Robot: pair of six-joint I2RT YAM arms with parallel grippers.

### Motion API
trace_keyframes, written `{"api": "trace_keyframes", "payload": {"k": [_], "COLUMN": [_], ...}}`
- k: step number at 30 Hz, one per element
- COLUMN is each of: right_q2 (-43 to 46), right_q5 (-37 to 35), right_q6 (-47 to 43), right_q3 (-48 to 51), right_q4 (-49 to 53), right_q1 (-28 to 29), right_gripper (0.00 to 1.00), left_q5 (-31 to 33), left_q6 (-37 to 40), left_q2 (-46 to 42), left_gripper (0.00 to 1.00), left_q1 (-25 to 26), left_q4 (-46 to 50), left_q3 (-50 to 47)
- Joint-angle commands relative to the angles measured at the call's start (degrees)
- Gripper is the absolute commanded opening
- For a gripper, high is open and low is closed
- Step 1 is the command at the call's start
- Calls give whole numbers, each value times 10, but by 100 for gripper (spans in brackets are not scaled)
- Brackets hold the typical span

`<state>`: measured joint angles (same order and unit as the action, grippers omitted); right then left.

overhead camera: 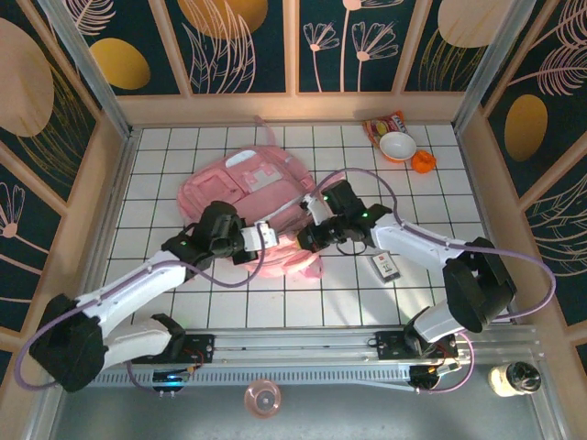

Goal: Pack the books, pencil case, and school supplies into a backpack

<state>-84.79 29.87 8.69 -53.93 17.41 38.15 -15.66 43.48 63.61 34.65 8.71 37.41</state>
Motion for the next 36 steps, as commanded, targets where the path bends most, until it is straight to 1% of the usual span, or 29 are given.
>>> {"api": "trace_keyframes", "payload": {"k": [1, 3, 5, 6, 8, 9, 12, 13, 16, 18, 20, 21, 22, 23, 25, 27, 28, 31, 36], "right_q2": [6, -4, -8, -8, -9, -7, 3, 6, 13, 18, 26, 31, 37, 43, 53, 55, 54, 40, -3], "right_q5": [-52, -43, -24, -13, 2, 12, 14, 12, 11, 12, 12, 12, 12, 11, 3, -11, -19, -45, -64], "right_q6": [-43, -47, -46, -45, -33, -24, 1, 9, 27, 32, 34, 33, 31, 30, 25, 21, 16, -11, -58], "right_q3": [-7, -22, -26, -26, -26, -24, -19, -19, -18, -16, -12, -8, -6, -2, 8, 18, 24, 28, -9], "right_q4": [63, 63, 46, 36, 16, 4, -24, -33, -48, -50, -48, -48, -48, -48, -42, -24, -13, 12, 14], "right_q1": [-37, -28, -4, 13, 40, 50, 70, 76, 91, 95, 97, 97, 97, 94, 78, 45, 23, -39, -102], "right_gripper": [0, 0, 0, 0, 0, 0, 0, 0, 0, 0, 0, 0, 0, 0, 0, 0, 0, 0, 0], "left_q5": [51, 86, 109, 114, 88, 54, -54, -59, -32, -18, 4, 22, 40, 57, 90, 99, 94, 63, 15], "left_q6": [51, 57, 58, 55, 38, 29, -13, -26, -37, -49, -52, -52, -51, -48, -39, -30, -23, -8, 12], "left_q2": [-56, -71, -78, -80, -78, -74, -55, -47, -18, 7, 32, 45, 56, 64, 72, 60, 45, -7, -70], "left_gripper": [0, 0, 0, 3, 35, 46, 59, 61, 66, 67, 67, 64, 60, 53, 25, 7, 0, 0, 0], "left_q1": [-35, -45, -49, -49, -49, -48, -45, -33, 20, 39, 42, 43, 42, 43, 43, 42, 43, 42, 43], "left_q4": [57, 77, 97, 104, 119, 127, 115, 102, 60, 29, 10, 1, -7, -11, -10, -3, 2, 3, 38], "left_q3": [-29, -32, -28, -23, -2, 15, 46, 49, 45, 42, 42, 40, 38, 36, 33, 28, 24, 1, -20]}}
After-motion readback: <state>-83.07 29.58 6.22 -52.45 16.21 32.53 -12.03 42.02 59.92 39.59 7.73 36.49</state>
